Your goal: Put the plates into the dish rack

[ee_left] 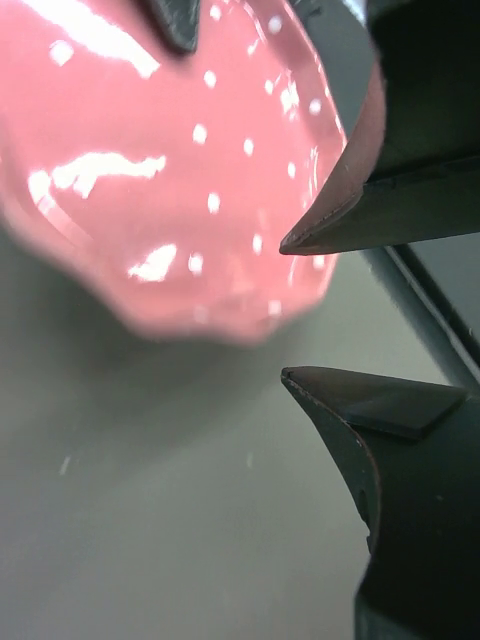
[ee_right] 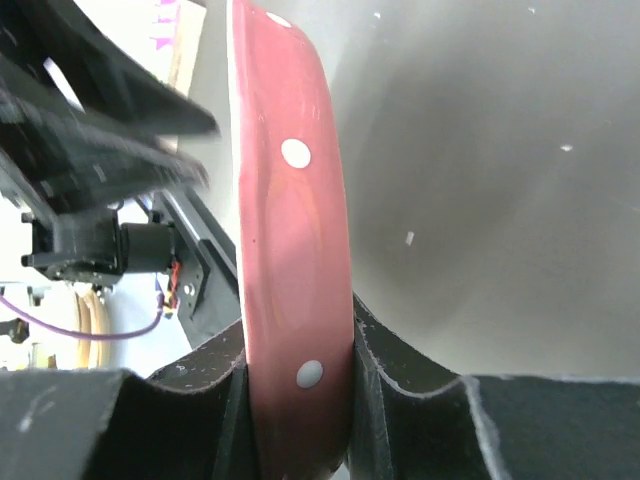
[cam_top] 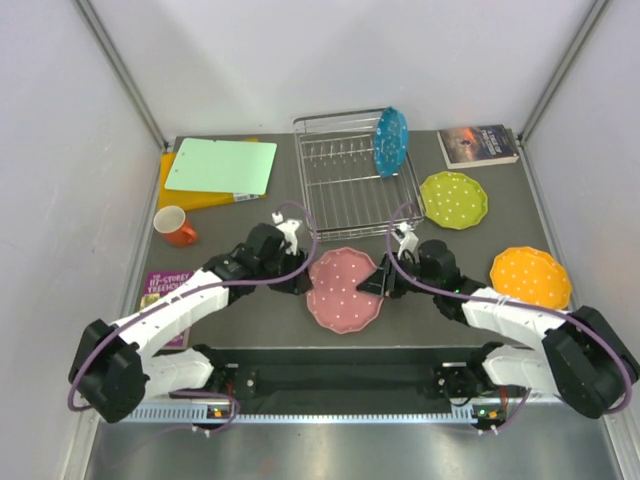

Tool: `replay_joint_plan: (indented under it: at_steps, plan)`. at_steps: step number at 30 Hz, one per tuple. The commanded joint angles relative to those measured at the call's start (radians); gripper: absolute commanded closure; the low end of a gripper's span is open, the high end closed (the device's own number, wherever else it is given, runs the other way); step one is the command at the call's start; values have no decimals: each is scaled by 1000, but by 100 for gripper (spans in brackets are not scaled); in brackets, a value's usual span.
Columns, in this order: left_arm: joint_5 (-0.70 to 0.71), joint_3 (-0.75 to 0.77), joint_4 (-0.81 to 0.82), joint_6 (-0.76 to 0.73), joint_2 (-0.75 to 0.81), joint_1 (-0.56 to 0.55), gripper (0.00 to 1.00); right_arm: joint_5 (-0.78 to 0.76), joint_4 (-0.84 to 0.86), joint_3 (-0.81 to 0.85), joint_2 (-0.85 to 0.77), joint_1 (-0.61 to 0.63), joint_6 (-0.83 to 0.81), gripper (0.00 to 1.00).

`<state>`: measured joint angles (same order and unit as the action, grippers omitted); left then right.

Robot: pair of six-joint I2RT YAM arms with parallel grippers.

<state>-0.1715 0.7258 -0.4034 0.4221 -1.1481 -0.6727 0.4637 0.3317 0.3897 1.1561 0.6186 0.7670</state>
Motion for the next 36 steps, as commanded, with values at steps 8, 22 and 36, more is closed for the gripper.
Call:
replay_joint_plan:
  at_steps: [8, 22, 36]
  plan:
    - [38, 205, -11, -305, 96, 240, 47, 300, 110, 276, 56, -181, 37, 100]
    - [147, 207, 31, -347, 142, 338, 46, 189, -315, 1113, 407, -371, -86, 100]
    - [187, 170, 29, -279, 225, 344, 46, -190, -502, 1615, 732, -407, -270, 100]
